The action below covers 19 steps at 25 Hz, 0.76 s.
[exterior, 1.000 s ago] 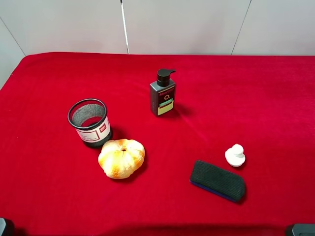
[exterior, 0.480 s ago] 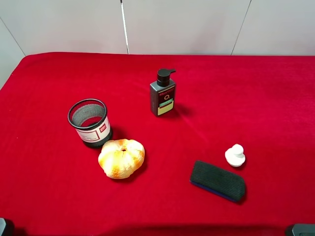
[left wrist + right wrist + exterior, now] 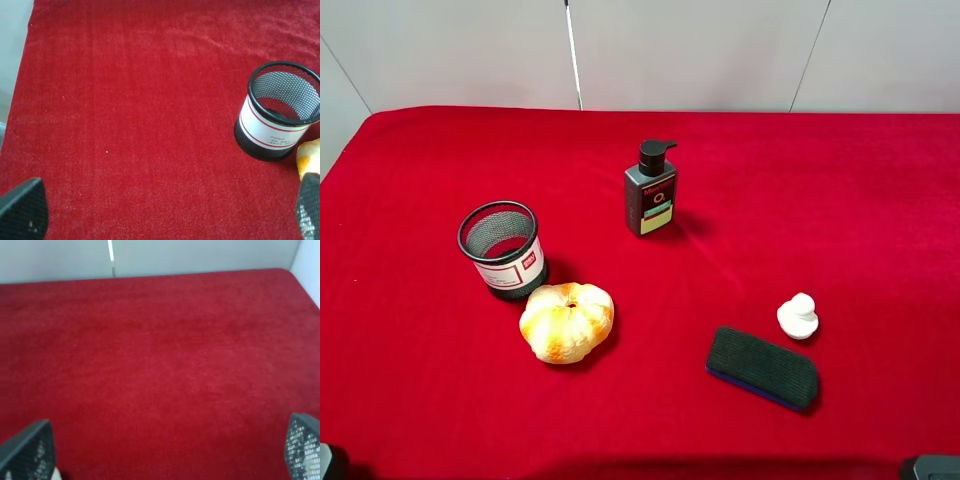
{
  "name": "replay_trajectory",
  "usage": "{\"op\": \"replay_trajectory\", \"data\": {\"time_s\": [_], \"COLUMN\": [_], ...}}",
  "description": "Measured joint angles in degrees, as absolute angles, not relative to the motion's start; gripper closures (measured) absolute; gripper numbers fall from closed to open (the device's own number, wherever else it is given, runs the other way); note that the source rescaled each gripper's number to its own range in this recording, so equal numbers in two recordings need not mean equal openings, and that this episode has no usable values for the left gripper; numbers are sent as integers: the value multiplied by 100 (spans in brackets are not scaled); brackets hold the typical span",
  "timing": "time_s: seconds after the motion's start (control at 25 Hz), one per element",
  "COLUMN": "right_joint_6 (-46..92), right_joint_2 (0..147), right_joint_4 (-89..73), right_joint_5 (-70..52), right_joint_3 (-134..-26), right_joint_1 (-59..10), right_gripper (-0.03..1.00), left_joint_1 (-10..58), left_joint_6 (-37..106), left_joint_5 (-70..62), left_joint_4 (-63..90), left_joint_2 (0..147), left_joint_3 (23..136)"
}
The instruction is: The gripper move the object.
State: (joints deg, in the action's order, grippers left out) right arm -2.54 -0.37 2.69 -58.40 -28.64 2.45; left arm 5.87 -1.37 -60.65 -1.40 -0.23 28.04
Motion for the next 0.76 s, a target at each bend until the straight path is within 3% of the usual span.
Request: {"op": "replay_trajectory", "data": {"time_s": [0.76], "right_joint_6": [-254], "right_joint_2": [-37], "right_joint_4": [262], "right_joint_5": [-5833], "right_joint_3": [-2864], "right_joint_1": [-17], "right_gripper": [-3], "left_joint_1": [587], "left_joint_6": [-137], "left_joint_5": [-6065], "left_joint_4": [-140], "left_joint_2": [-23], "left_joint_3": [2804]}}
